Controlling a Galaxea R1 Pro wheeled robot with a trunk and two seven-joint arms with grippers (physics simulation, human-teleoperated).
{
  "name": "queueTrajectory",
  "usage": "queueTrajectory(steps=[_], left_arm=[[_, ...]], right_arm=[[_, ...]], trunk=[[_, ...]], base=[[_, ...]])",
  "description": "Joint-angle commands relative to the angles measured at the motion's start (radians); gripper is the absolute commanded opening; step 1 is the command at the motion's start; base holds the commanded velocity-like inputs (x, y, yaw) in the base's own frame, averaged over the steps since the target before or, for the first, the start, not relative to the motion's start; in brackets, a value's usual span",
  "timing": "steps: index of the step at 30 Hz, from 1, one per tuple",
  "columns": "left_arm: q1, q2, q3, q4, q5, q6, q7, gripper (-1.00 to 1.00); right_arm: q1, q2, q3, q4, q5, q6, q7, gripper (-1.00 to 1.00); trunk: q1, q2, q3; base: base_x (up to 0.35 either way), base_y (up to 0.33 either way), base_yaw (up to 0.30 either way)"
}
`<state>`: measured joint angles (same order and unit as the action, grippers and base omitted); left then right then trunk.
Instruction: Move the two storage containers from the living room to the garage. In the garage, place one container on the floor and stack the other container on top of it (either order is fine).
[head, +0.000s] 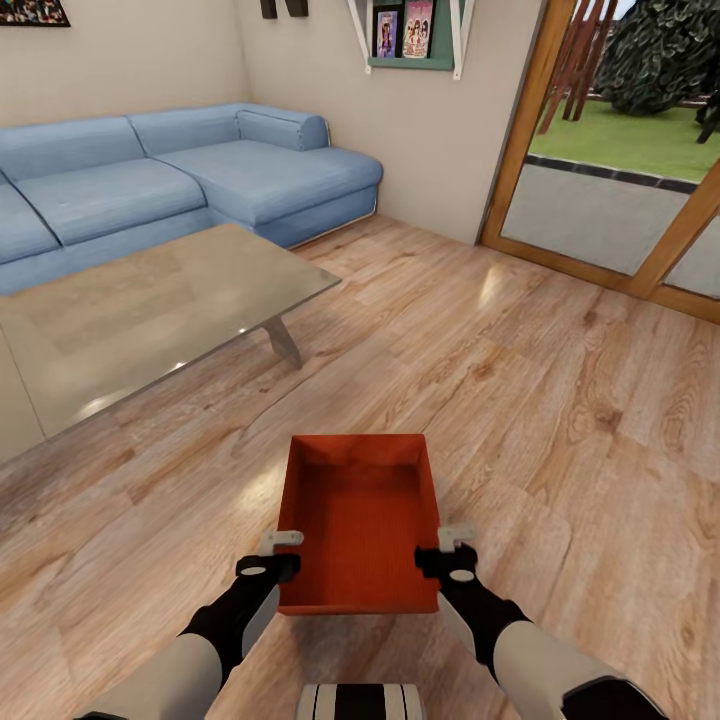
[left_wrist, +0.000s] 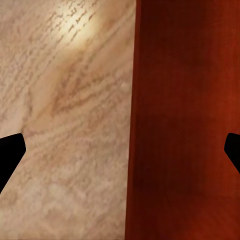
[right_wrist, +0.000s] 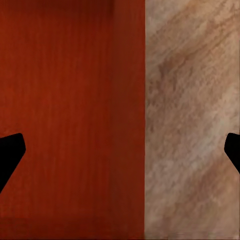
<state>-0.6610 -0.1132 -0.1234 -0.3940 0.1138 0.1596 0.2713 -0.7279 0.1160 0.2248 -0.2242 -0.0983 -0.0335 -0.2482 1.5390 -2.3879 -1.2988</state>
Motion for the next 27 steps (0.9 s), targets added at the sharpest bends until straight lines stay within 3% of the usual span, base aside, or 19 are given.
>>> queueTrajectory(steps=[1,11,27], left_arm=[[0.0,0.001,-0.009,-0.002,0.01,0.005,0.008,1.0],[0.0,0.001,-0.009,-0.001,0.01,0.005,0.008,1.0],[0.0,0.004,-0.009,0.0,0.01,0.003,0.008,1.0]], right_arm=[[-0.001,0.0,0.008,0.014,-0.01,-0.003,-0.004,1.0],[-0.001,0.001,0.007,0.041,-0.011,0.041,-0.003,1.0],[-0.001,0.001,0.008,0.042,-0.01,0.034,-0.003,1.0]], trunk=[[0.0,0.0,-0.001],[0.0,0.0,-0.001],[0.0,0.0,-0.001]], base=[[0.0,0.0,0.0],[0.0,0.0,0.0],[0.0,0.0,0.0]])
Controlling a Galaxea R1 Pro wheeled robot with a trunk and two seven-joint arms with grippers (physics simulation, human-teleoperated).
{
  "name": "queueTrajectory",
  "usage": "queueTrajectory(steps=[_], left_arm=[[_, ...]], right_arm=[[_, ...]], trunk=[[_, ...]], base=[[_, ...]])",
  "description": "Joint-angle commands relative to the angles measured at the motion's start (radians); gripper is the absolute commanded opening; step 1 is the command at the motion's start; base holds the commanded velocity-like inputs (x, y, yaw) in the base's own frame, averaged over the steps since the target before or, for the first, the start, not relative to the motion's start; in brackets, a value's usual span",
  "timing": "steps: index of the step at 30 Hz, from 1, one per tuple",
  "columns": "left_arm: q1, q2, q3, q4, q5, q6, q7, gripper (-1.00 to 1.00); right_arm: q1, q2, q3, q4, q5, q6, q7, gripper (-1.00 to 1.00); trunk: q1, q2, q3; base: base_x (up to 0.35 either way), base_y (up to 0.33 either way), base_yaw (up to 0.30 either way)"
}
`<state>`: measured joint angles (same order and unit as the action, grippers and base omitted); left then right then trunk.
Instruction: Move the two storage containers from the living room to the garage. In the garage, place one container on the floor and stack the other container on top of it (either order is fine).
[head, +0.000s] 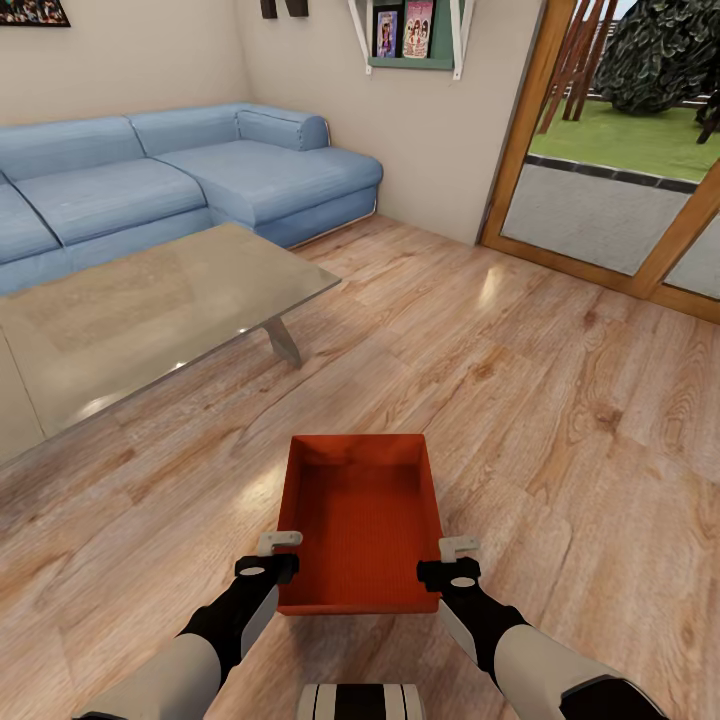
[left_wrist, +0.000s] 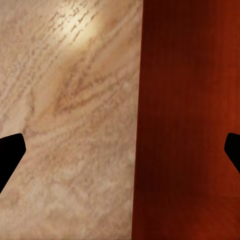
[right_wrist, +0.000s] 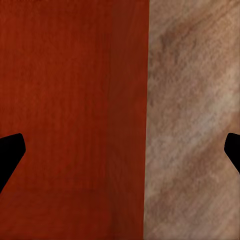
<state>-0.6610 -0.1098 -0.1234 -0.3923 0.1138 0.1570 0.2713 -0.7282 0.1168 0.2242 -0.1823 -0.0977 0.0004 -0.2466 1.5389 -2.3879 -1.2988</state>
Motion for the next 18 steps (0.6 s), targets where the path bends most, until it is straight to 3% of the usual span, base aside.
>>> queueTrajectory(steps=[1,5,6,18], left_arm=[[0.0,0.001,-0.009,-0.002,0.01,0.005,0.008,1.0],[0.0,0.001,-0.009,-0.002,0.01,0.005,0.008,1.0],[0.0,0.001,-0.009,-0.002,0.01,0.005,0.008,-1.0],[0.0,0.0,-0.009,-0.002,0.01,0.006,0.008,-1.0]], right_arm=[[0.0,0.0,0.008,0.0,-0.01,0.0,-0.005,1.0],[0.0,0.0,0.008,0.0,-0.01,-0.002,-0.005,1.0],[0.0,0.0,0.008,0.0,-0.01,-0.002,-0.005,-1.0],[0.0,0.0,0.007,-0.002,-0.005,-0.005,-0.005,-1.0]], trunk=[[0.0,0.0,-0.001],[0.0,0.0,-0.001],[0.0,0.0,-0.001],[0.0,0.0,-0.001]], base=[[0.0,0.0,0.0],[0.0,0.0,0.0],[0.0,0.0,0.0],[0.0,0.0,0.0]])
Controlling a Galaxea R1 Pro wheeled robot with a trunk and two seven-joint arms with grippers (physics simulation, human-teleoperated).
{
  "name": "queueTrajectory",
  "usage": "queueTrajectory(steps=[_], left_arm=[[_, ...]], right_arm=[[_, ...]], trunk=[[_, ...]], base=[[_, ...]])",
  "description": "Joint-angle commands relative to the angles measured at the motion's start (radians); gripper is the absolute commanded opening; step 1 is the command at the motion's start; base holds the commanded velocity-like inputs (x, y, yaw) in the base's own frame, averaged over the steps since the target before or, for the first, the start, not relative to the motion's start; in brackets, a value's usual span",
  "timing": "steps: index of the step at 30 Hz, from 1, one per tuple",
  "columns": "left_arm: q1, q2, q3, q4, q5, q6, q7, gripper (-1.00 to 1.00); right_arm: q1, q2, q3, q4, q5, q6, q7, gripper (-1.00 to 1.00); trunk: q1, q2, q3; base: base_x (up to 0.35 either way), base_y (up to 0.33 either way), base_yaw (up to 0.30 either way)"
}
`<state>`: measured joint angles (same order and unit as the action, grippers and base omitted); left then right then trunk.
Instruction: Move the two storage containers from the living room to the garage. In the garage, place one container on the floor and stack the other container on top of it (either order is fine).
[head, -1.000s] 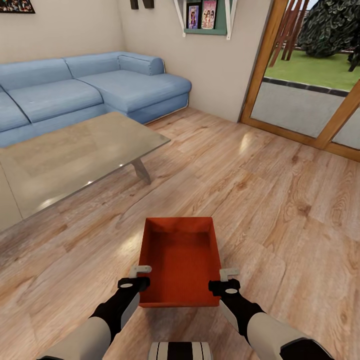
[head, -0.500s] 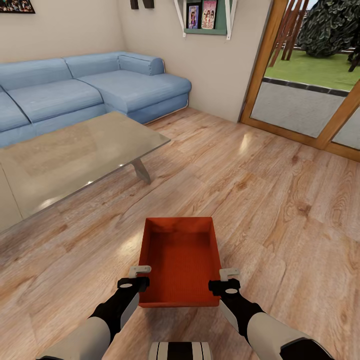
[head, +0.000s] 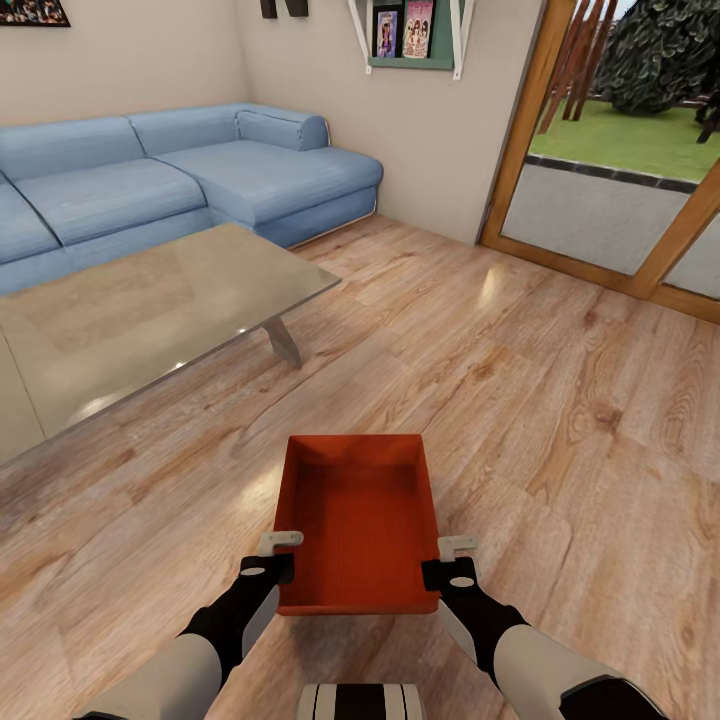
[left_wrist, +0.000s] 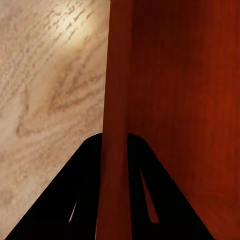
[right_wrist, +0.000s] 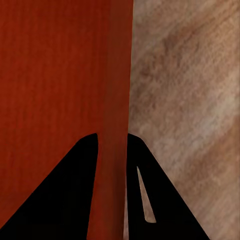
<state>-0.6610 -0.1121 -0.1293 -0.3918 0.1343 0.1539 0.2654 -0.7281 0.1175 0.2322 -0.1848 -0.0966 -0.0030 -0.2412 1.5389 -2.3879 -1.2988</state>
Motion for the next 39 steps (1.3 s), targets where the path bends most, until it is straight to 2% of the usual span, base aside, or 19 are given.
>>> queueTrajectory(steps=[1,11,39], left_arm=[[0.0,0.002,-0.003,-0.003,-0.01,0.009,0.014,-1.0],[0.0,0.0,-0.001,-0.002,-0.01,0.01,0.014,-1.0],[0.0,0.0,-0.001,-0.002,-0.01,0.01,0.014,-1.0]], right_arm=[[-0.001,-0.001,-0.001,0.001,-0.006,-0.001,-0.01,-1.0],[-0.001,-0.001,-0.001,0.001,-0.006,0.0,-0.01,-1.0],[-0.001,-0.001,-0.001,-0.012,-0.006,0.0,-0.011,-1.0]], trunk=[[0.0,0.0,-0.001],[0.0,0.0,-0.001],[-0.108,0.196,0.087]], base=[[0.0,0.0,0.0],[0.0,0.0,0.0],[0.0,0.0,0.0]])
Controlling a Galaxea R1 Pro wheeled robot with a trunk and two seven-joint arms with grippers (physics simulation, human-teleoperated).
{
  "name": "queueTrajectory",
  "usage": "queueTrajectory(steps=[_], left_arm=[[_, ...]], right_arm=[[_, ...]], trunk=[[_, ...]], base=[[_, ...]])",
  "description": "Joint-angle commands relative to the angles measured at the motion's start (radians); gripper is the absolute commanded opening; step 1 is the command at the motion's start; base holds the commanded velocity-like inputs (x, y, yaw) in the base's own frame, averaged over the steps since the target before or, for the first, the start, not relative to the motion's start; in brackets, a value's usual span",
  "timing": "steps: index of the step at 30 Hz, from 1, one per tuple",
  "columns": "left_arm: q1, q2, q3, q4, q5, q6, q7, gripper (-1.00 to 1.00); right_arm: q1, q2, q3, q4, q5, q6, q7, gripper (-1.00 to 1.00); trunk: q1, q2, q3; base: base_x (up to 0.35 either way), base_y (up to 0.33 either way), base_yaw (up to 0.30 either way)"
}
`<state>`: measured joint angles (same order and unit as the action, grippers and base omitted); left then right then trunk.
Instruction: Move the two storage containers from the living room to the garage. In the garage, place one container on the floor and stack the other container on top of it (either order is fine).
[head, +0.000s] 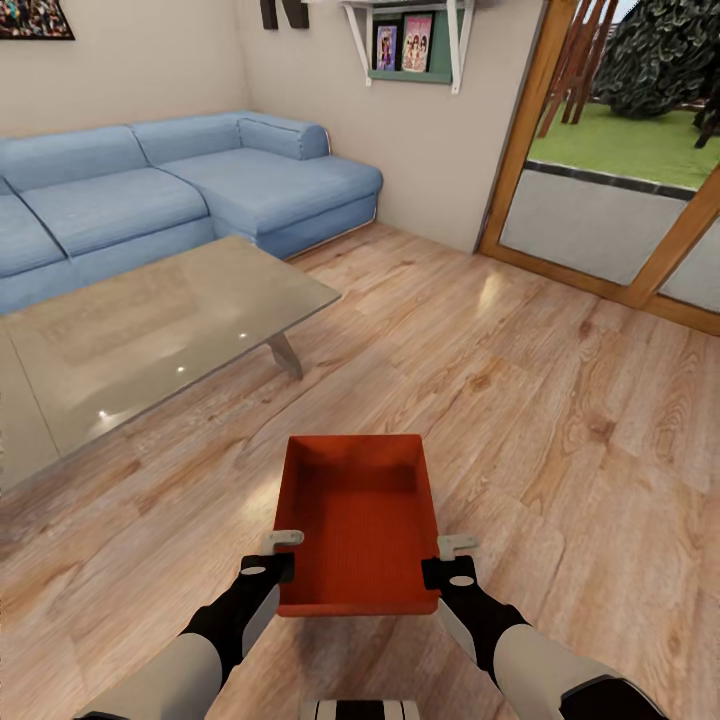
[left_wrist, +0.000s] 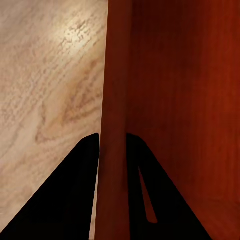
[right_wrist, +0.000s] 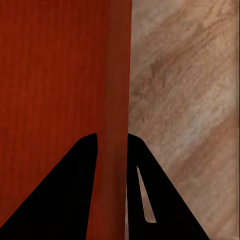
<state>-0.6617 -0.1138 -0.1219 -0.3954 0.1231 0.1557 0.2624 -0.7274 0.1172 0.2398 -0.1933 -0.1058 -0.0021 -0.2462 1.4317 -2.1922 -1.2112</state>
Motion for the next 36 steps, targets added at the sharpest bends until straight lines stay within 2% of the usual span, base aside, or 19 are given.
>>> queueTrajectory(steps=[1,36], left_arm=[[0.001,0.002,-0.008,0.001,0.001,0.008,0.017,-1.0],[0.001,0.002,-0.008,0.001,0.001,0.009,0.017,-1.0]], right_arm=[[-0.001,-0.001,-0.008,-0.003,0.003,-0.001,-0.006,-1.0],[-0.001,0.003,-0.008,-0.005,0.003,0.005,-0.005,-1.0]], trunk=[[-0.004,0.007,0.003],[-0.138,0.252,0.112]], base=[[0.0,0.0,0.0],[0.0,0.0,0.0]])
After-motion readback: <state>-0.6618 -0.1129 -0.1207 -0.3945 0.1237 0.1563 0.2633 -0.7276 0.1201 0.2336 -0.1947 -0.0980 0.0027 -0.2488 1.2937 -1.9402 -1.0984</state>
